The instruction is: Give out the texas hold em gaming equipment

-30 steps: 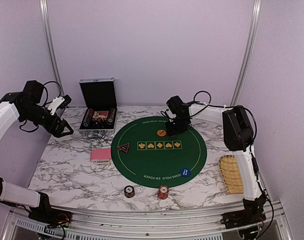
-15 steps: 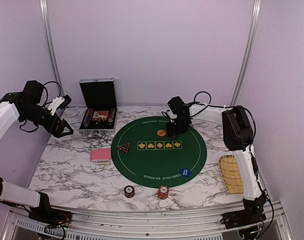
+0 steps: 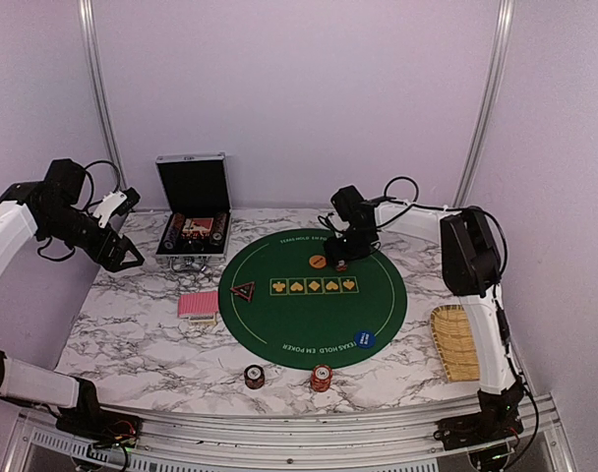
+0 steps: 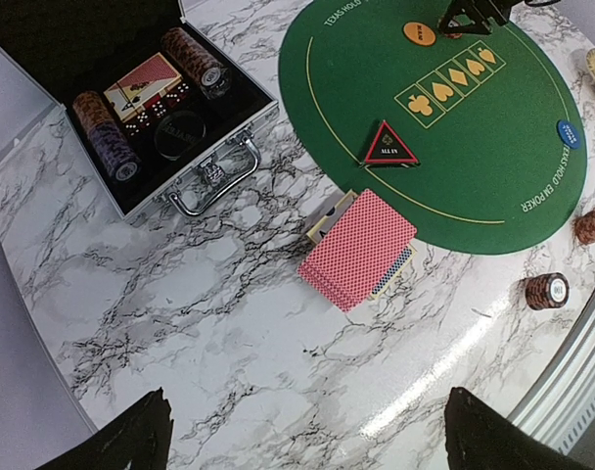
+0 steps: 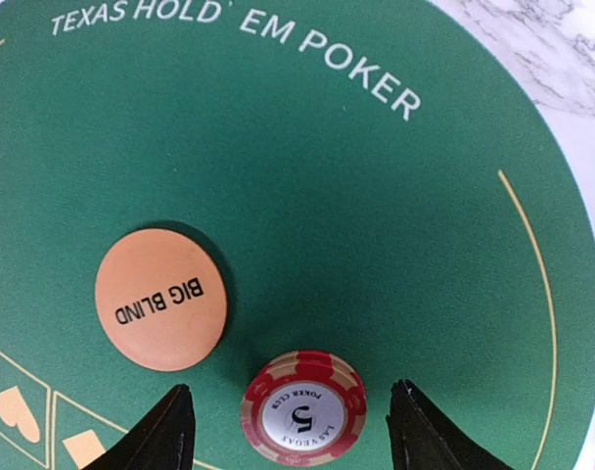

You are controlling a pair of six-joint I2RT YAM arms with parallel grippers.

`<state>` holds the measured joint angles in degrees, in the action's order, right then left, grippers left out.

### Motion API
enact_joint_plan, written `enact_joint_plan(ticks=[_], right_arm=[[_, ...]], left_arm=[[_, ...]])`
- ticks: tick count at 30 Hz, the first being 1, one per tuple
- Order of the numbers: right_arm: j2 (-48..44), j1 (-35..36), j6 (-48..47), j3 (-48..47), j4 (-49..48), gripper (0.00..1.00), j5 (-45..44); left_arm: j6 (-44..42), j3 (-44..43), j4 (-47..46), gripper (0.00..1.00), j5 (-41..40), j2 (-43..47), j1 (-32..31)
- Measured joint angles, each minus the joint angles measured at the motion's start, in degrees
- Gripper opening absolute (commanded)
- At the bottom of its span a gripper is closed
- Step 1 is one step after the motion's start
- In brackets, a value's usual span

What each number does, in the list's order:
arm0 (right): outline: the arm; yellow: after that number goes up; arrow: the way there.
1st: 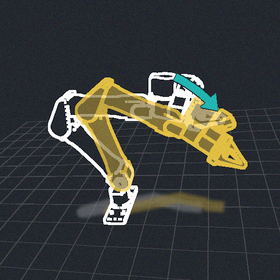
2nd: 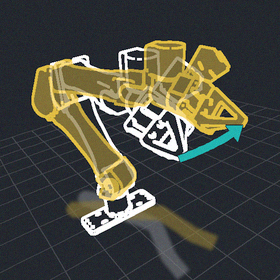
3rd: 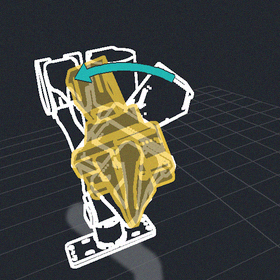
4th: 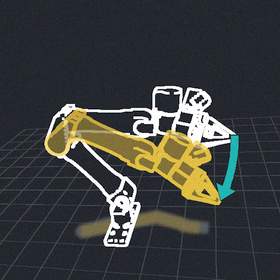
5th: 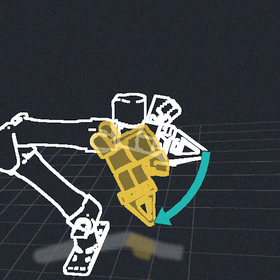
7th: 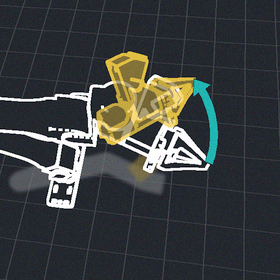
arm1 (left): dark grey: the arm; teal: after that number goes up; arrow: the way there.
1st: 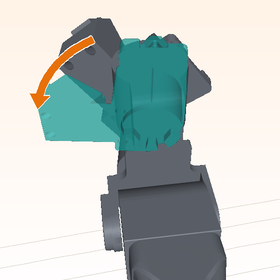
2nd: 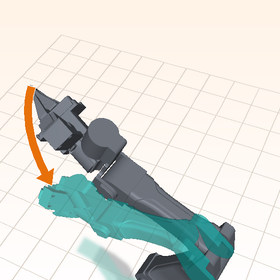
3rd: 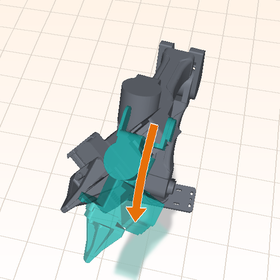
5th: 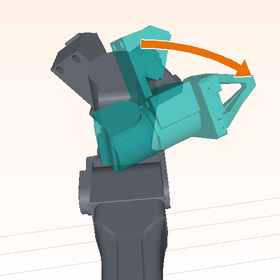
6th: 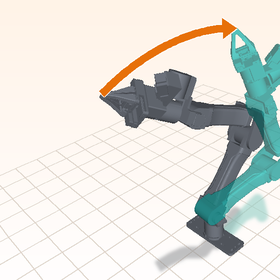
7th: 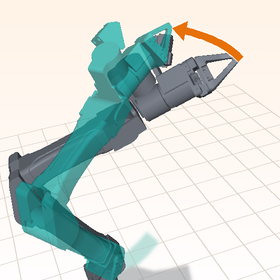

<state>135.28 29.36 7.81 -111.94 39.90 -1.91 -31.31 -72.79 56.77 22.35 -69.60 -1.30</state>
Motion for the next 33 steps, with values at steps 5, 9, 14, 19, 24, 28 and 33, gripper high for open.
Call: enact_joint_plan(ticks=[5,9,14,19,24,28,33], right_arm=[[-4.24,1.18,-0.37,0.09,0.72,0.71,-0.02],[-9.31,3.82,-0.44,1.51,0.63,0.73,-0.94],[-17.03,9.75,-0.37,9.09,0.0,0.79,-1.6],[-25.64,16.28,-0.15,21.55,-0.44,0.86,-1.36],[-31.71,22.4,0.72,28.72,0.5,0.91,-0.5],[-33.48,26.21,1.16,29.03,1.07,0.95,0.17],[-35.43,29.97,1.53,30.6,1.05,0.99,0.55]], left_arm=[[-0.04,0.33,0.2,0.99,-0.33,0.28,0.0],[-0.02,0.33,0.22,0.99,-0.35,0.33,0.0],[0.0,0.46,0.26,0.99,-0.55,0.33,0.0],[0.35,0.55,0.37,0.99,-1.01,0.33,0.0],[1.01,0.55,0.39,0.99,-1.57,0.33,0.0],[1.53,0.55,0.44,0.99,-1.88,0.33,0.0],[1.75,0.55,0.44,0.99,-1.88,0.33,0.0]])
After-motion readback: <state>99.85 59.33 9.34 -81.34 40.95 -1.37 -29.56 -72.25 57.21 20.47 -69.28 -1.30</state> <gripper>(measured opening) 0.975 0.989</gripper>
